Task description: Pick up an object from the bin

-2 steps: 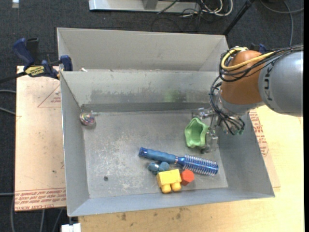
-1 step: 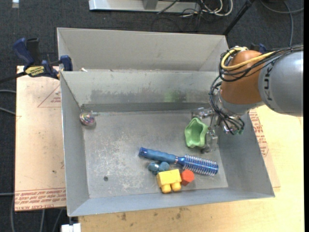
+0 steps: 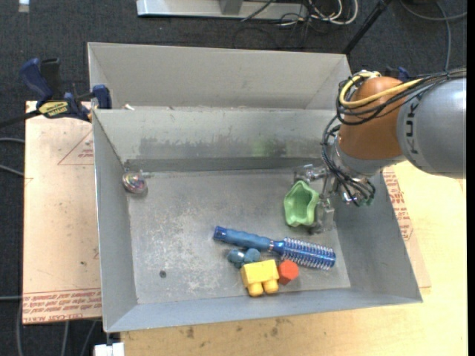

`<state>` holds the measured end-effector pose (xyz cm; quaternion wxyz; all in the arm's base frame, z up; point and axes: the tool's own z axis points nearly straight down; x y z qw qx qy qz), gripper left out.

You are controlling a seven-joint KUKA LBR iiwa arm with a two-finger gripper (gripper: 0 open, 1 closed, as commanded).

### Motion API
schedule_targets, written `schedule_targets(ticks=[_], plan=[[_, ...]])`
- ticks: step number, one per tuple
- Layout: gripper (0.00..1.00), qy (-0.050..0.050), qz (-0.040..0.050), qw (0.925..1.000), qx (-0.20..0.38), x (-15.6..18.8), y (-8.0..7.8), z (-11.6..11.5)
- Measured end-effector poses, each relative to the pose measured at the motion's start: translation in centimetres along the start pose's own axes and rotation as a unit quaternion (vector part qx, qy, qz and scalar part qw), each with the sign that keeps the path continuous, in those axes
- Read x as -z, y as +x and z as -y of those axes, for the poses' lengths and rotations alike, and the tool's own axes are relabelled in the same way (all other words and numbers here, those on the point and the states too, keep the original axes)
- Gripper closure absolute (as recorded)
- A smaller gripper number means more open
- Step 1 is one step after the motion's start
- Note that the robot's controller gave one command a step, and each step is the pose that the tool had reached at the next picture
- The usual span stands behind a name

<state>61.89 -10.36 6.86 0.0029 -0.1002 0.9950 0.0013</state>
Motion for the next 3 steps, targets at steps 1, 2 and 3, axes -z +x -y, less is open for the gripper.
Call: schedule_targets(ticks=[1,2,3], plan=[[0.0,0.0,0.0012,1.0,0.0,0.03,-0.09,-0.04],[0.0,0.0,0.0024,1.0,0.0,0.07,-0.17,-0.09],[1.0,0.0,0.0031,1.0,0.0,0.1,-0.22,-0.11]])
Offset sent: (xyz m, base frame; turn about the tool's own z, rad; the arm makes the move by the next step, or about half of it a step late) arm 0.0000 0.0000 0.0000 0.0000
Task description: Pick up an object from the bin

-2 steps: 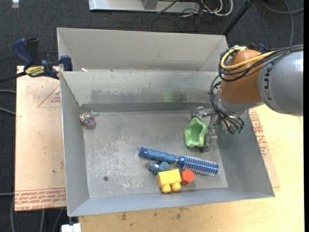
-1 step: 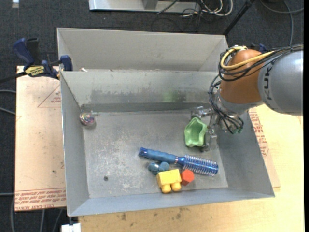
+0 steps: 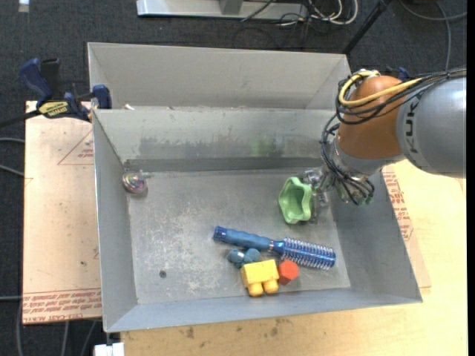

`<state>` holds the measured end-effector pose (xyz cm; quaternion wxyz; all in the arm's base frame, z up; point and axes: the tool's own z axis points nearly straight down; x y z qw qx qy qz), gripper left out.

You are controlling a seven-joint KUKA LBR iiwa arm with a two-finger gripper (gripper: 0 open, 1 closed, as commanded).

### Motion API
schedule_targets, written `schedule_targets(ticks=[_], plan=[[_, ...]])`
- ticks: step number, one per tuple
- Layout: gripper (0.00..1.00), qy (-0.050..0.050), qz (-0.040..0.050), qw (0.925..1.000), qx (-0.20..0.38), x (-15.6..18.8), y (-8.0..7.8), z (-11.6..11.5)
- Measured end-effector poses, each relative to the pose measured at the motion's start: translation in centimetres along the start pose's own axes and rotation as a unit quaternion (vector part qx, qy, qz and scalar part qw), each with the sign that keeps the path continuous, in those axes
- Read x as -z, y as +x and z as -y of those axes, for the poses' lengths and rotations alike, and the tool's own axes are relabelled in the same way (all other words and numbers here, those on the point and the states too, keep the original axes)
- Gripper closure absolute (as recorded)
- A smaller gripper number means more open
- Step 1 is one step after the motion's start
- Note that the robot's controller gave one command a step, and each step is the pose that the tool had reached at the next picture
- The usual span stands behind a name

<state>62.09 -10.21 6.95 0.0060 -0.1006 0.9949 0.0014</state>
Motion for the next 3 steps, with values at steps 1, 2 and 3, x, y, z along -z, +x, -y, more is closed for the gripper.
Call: schedule_targets(ticks=[1,2,3], plan=[[1.0,0.001,-0.0034,1.0,0.0,2.2,-0.2,0.0],[1.0,0.002,-0.002,1.0,0.0,6.8,-0.5,0.0],[1.0,0.002,-0.0017,1.0,0.0,12.2,-0.7,-0.1]])
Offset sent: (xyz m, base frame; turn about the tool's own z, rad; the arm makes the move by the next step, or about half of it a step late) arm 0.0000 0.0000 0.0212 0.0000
